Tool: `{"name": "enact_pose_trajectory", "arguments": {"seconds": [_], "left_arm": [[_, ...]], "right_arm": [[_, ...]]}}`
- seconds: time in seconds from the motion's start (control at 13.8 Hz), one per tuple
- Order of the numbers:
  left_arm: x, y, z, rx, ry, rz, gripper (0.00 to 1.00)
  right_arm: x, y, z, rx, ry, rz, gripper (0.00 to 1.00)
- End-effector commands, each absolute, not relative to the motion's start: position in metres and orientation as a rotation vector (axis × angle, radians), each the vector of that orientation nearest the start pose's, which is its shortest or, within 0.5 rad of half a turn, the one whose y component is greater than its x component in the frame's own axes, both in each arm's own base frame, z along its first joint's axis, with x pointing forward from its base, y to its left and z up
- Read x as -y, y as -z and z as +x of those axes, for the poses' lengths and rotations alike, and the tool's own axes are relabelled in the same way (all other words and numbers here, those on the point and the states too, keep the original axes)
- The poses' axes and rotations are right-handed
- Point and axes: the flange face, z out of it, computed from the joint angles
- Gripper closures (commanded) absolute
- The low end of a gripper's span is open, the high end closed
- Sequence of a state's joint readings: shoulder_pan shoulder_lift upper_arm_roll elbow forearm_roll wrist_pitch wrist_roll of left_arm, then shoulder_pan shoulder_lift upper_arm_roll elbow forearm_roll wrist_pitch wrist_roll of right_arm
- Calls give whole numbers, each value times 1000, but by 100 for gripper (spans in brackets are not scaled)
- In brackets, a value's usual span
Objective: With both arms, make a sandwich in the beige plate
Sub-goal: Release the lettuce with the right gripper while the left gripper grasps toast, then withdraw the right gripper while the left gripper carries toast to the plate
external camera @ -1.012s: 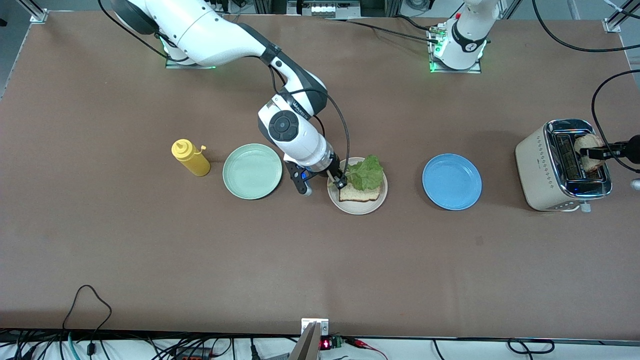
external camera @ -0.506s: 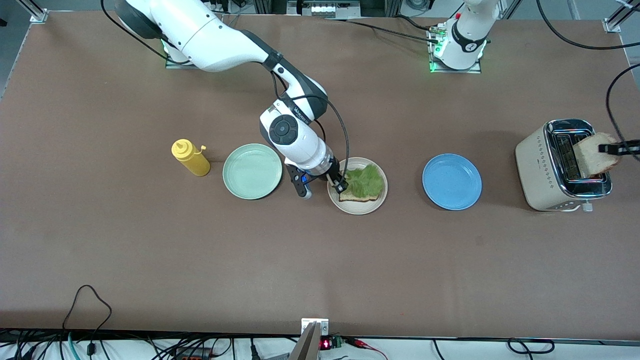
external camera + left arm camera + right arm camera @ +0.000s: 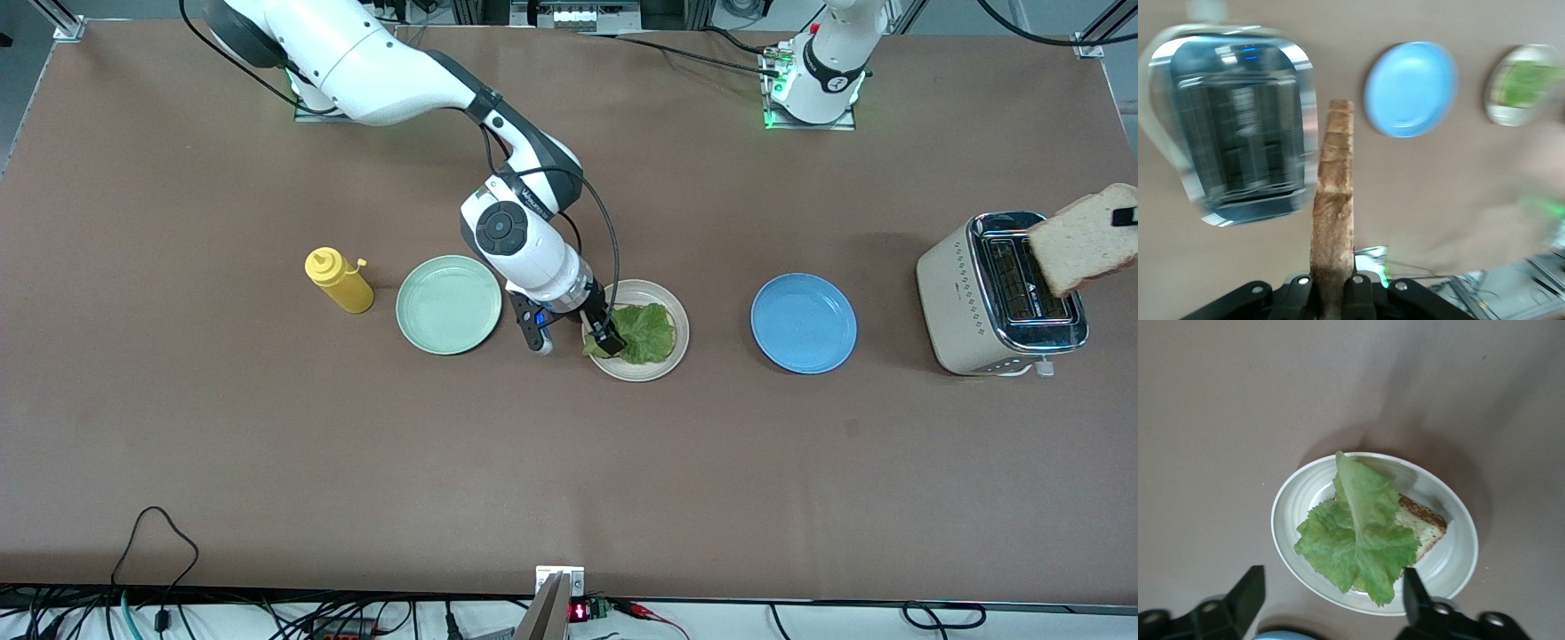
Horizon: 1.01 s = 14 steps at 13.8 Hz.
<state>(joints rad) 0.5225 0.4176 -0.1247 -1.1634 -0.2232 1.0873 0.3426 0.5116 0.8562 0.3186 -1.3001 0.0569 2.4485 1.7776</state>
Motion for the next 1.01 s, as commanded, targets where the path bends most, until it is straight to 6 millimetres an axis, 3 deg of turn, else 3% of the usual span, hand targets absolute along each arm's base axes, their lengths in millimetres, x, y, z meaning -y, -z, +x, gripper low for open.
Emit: {"name": "enact_pose_trajectory", "arguments": {"seconds": [0.0, 0.14, 0.29, 0.51, 0.72, 0.87, 0.94], "left_arm": [[-169, -496, 591, -152, -785, -3667, 99], [-118, -472, 604, -163, -881, -3729, 99], [-61, -455, 613, -281, -938, -3761, 100], [19, -412, 621, -306, -939, -3849, 100], [108, -364, 619, -307, -889, -3881, 100], [147, -333, 622, -277, -984, -3945, 99], [154, -316, 626, -237, -975, -3983, 99]], "right_arm": [[-488, -348, 585, -1435, -238, -2407, 0], [-450, -398, 592, -1305, -294, -2510, 0], [-402, -445, 601, -1182, -343, -2572, 0], [-316, -502, 604, -920, -360, -2721, 0], [-223, -530, 606, -540, -342, -2871, 0], [-161, -537, 609, -346, -305, -2946, 0], [-133, -540, 610, -209, -266, -2997, 0]]}}
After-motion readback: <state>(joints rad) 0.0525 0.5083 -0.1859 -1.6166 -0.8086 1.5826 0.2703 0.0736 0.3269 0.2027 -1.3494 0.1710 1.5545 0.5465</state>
